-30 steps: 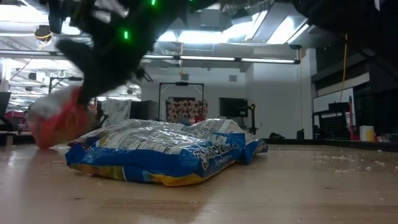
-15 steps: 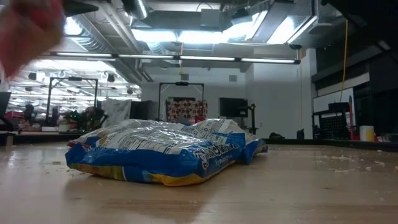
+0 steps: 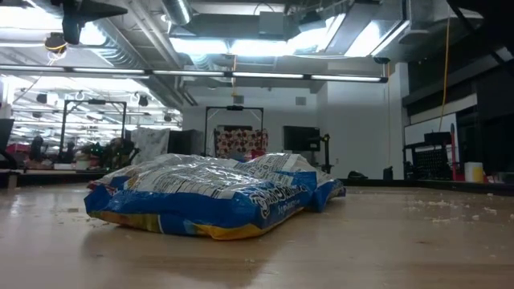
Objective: Sort Maruchan noodles
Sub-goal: Put the orange noodle pack into the left transparent bin
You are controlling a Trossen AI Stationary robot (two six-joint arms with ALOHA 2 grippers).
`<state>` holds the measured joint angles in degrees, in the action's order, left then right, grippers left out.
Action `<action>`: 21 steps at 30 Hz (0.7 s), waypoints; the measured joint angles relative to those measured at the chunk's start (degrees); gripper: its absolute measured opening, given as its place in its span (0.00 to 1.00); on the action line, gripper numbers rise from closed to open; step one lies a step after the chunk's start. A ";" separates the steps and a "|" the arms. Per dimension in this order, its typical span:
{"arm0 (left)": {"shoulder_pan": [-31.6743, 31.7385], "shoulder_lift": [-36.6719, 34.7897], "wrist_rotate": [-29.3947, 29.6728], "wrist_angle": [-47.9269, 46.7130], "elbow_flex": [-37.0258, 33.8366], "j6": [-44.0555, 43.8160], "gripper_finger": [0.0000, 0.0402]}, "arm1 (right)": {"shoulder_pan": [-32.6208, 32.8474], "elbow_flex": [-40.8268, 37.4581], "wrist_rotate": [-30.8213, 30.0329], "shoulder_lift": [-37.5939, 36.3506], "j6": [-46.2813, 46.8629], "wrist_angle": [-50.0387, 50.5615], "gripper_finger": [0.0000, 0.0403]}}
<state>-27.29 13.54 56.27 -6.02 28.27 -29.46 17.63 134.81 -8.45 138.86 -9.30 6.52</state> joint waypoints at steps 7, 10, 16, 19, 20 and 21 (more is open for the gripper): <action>0.00 0.00 -0.26 0.01 -0.02 -0.54 0.44 | -0.91 0.06 1.07 3.76 0.02 -5.83 0.00; 0.00 0.00 -0.26 0.00 -0.02 -0.54 0.44 | -0.95 0.19 1.75 4.38 0.09 -7.14 0.00; 0.00 -0.02 -0.26 -0.53 -0.01 -0.52 0.44 | -1.66 0.02 3.59 6.16 0.44 -6.15 0.00; 0.00 -0.02 -0.23 -0.94 -0.02 -0.52 0.44 | -2.39 0.10 3.58 6.82 0.68 -6.74 0.00; 0.00 -0.02 -0.24 -0.92 0.00 -0.50 0.44 | -2.53 0.10 4.03 6.92 0.99 -6.47 0.00; 0.00 -0.01 -0.24 -0.92 -0.02 -0.48 0.44 | -2.81 0.10 4.46 7.27 1.29 -6.51 0.00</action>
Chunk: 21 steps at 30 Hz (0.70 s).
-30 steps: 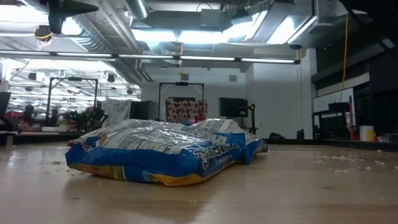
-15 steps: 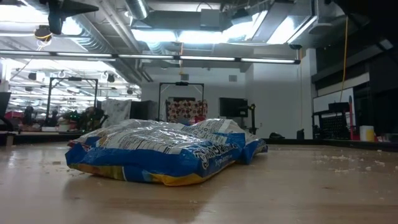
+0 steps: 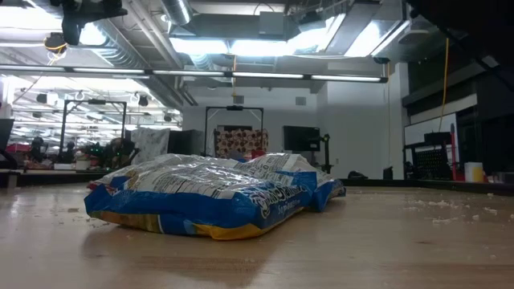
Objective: Sort Maruchan noodles
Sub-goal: Put the orange noodle pack into the left transparent bin
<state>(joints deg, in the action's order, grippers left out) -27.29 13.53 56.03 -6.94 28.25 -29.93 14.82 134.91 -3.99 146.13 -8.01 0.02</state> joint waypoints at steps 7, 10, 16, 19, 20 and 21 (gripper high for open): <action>0.00 -0.01 0.04 0.00 0.02 0.02 0.44 | -0.25 0.00 1.67 0.45 0.30 1.37 0.00; 0.00 -0.01 0.04 0.01 0.00 0.02 0.44 | -0.24 0.00 2.49 0.45 0.21 1.90 0.00; 0.00 -0.01 0.04 0.00 0.01 0.04 0.44 | -0.23 0.00 3.57 0.45 -1.21 2.10 0.01; 0.00 -0.01 0.04 0.02 0.00 0.04 0.44 | -0.29 0.00 4.36 0.45 -1.23 2.24 0.03; 0.00 -0.01 0.04 0.02 0.01 0.04 0.44 | -0.34 0.00 4.94 0.45 -1.24 2.40 0.04; 0.00 -0.01 0.04 0.02 0.02 0.04 0.44 | -0.34 0.00 5.40 0.45 -1.25 2.48 0.06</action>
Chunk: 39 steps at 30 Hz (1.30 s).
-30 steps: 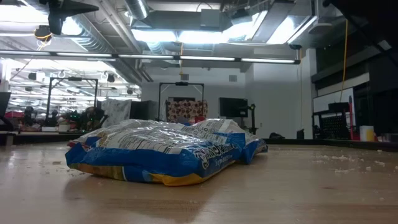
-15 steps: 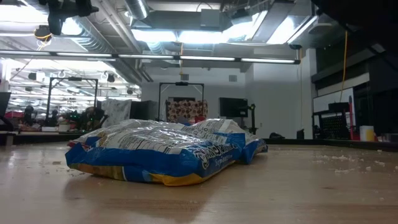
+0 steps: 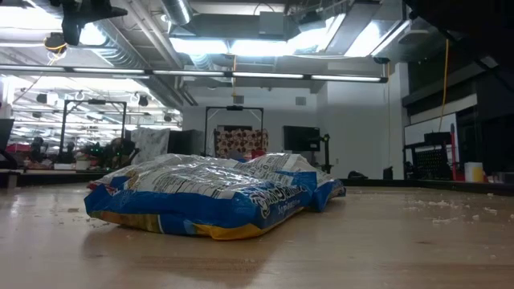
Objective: Sort Maruchan noodles
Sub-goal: Put the orange noodle pack into the left transparent bin, then put the blue noodle pack into the right transparent bin
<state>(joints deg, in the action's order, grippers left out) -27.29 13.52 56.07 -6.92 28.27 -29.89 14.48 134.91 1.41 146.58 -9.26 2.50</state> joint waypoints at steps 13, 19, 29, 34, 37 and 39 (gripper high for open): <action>0.00 0.00 -0.01 0.02 -0.02 -0.07 0.44 | 0.19 0.00 1.29 -0.04 0.18 -1.04 0.51; 0.00 0.00 -0.57 0.04 -0.01 -1.49 0.44 | 1.03 0.09 -5.85 -0.28 -2.50 1.83 0.50; 0.00 0.00 -3.69 -0.03 -0.02 -1.51 0.44 | -0.30 0.28 -24.80 -9.87 3.71 32.54 0.58; 0.00 0.00 -3.72 -0.34 -0.02 -1.21 0.44 | -1.17 0.01 -24.32 -10.21 8.15 47.14 0.72; 0.00 0.00 -3.71 -1.50 -0.01 -1.09 0.44 | -1.38 -1.36 -22.00 -9.67 9.32 49.69 0.81; 0.00 0.00 -3.69 -1.95 0.00 -1.05 0.44 | -1.21 -2.94 -19.59 -8.71 10.53 48.96 0.85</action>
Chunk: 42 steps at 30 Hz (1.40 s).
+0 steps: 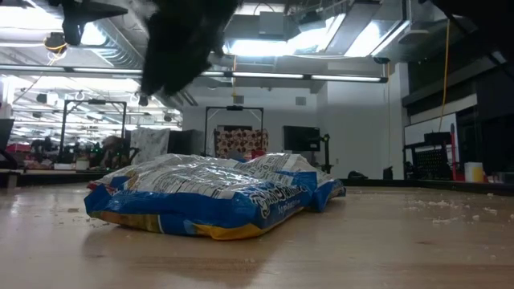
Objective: Sort Maruchan noodles
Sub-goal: Put the blue noodle pack into the right transparent bin
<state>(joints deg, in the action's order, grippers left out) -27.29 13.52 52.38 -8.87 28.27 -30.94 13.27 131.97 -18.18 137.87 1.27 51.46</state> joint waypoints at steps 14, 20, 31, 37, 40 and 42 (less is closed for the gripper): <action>0.00 0.02 0.10 -5.50 0.00 -0.04 0.44 | 0.06 -17.27 -3.19 0.34 1.92 -13.13 0.92; 0.00 0.02 0.66 -6.27 -0.01 -0.02 0.44 | -0.95 -22.61 -3.65 0.11 1.67 -17.72 0.92; 0.00 0.02 0.72 -6.32 -0.02 -0.04 0.44 | -1.42 -23.22 -9.32 0.21 2.89 -16.45 0.55; 0.00 0.02 0.74 -6.31 -0.01 -0.04 0.44 | -1.39 -23.15 -8.88 0.21 5.61 -16.72 0.18; 0.00 0.02 0.74 -6.34 -0.02 -0.04 0.44 | -1.35 -22.19 -7.34 0.21 6.21 -15.57 0.04; 0.00 0.02 0.74 -6.35 -0.01 -0.04 0.44 | -1.33 -20.14 -6.06 0.29 6.40 -12.66 0.03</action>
<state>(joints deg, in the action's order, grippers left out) -27.29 13.54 53.12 -15.21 28.26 -30.98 11.94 111.83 -24.24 138.16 7.67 38.80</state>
